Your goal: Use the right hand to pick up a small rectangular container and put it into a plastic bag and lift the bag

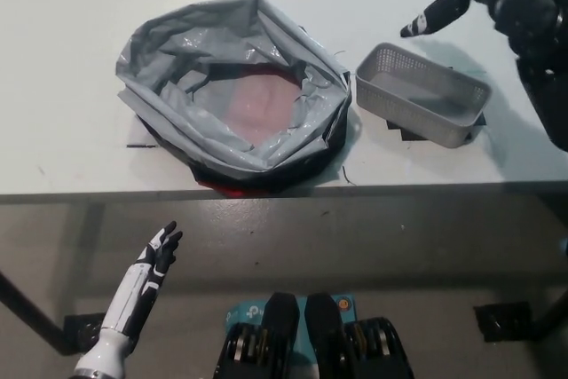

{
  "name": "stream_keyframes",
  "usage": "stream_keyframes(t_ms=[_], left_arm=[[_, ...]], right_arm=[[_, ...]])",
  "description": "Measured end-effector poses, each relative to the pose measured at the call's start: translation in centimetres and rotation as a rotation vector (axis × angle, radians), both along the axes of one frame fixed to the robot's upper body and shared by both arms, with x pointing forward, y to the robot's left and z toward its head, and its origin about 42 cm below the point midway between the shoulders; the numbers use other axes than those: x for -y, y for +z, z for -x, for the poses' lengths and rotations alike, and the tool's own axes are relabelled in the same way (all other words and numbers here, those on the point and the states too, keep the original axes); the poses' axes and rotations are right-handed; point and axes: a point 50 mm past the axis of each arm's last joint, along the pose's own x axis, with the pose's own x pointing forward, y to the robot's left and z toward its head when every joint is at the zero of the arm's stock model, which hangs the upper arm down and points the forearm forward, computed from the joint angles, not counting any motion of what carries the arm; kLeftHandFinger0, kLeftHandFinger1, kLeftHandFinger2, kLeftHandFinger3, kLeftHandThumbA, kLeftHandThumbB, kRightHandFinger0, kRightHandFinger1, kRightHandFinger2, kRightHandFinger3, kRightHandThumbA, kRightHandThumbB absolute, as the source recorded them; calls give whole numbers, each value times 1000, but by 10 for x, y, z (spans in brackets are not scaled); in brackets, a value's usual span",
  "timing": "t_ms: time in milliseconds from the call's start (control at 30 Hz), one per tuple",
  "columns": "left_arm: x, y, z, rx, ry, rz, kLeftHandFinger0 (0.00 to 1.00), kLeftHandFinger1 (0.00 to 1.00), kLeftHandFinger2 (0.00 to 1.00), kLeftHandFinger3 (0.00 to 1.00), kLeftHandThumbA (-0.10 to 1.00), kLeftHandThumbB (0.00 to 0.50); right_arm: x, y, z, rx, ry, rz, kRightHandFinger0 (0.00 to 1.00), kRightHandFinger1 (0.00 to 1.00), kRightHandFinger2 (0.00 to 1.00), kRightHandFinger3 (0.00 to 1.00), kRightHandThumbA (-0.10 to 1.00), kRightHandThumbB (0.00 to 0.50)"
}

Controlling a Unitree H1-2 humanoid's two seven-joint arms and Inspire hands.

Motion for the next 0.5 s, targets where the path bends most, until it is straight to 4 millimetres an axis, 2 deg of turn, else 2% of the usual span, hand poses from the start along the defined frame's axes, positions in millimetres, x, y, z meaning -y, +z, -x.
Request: stream_keyframes(t_ms=[167, 267, 367, 400, 433, 500], left_arm=[[0, 3, 0, 11, -5, -1, 1000, 1000, 1000, 1000, 1000, 500], [0, 6, 0, 27, -11, -3, 1000, 1000, 1000, 1000, 1000, 500], [-1, 10, -1, 40, -18, -8, 1000, 1000, 1000, 1000, 1000, 500], [-1, 11, -1, 42, -20, -10, 1000, 1000, 1000, 1000, 1000, 500], [-1, 11, -1, 43, -22, -10, 1000, 1000, 1000, 1000, 1000, 500], [-2, 11, 0, 41, -24, -12, 1000, 1000, 1000, 1000, 1000, 500]], right_arm=[[-11, -6, -16, -152, -38, 43, 1000, 1000, 1000, 1000, 940, 459], [-28, 4, -22, -205, -57, 49, 1000, 1000, 1000, 1000, 961, 498], [-39, 9, -24, -221, -59, 56, 1000, 1000, 1000, 1000, 978, 500], [-41, 8, -25, -228, -62, 65, 1000, 1000, 1000, 1000, 961, 500], [-42, 7, -25, -232, -64, 72, 1000, 1000, 1000, 1000, 1000, 500], [-45, 2, -25, -241, -70, 97, 1000, 1000, 1000, 1000, 1000, 500]])
